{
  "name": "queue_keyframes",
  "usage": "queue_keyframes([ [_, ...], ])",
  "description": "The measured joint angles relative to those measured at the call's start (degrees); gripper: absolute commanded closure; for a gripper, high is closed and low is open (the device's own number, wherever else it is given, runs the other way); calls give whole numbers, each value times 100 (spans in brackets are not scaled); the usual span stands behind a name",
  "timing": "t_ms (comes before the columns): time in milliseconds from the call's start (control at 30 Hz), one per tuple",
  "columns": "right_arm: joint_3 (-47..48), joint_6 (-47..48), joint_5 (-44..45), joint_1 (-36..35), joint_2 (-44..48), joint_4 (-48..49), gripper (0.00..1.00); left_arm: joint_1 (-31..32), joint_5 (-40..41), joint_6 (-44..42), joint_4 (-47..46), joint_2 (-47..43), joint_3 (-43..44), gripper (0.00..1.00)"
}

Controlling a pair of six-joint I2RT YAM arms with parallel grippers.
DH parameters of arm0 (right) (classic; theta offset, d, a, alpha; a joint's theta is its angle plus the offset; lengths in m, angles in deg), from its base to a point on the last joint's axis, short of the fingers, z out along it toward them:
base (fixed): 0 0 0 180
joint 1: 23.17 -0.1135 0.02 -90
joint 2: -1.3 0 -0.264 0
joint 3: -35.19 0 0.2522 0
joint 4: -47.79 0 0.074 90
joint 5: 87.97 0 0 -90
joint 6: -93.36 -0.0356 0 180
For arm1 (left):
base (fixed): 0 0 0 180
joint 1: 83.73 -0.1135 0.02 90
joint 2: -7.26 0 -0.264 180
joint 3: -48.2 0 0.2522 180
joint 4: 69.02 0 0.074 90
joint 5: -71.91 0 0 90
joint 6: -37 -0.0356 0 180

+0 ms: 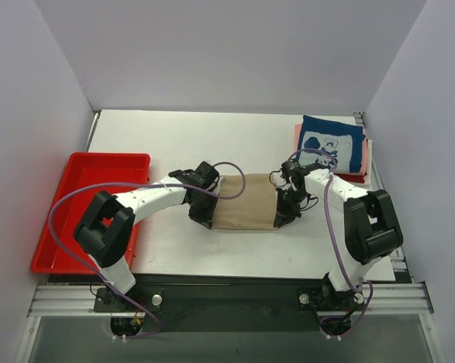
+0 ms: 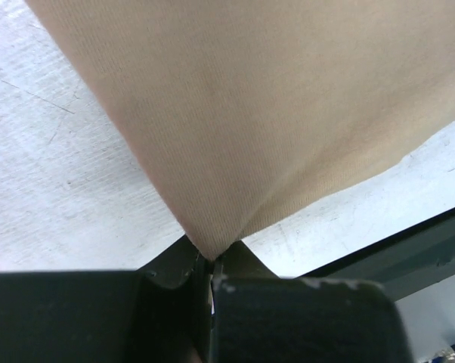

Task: Fold and stack the t-shirts
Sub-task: Fold the long partially folded tshirt into a neat square

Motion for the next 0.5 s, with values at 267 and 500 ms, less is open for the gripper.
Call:
queue_keyframes([
  [267, 4, 52, 15, 2, 0, -66, 100, 170, 334, -341, 181, -170, 33, 99],
  [500, 11, 101, 96, 4, -2, -109, 100, 262, 741, -527, 365, -389, -31, 73],
])
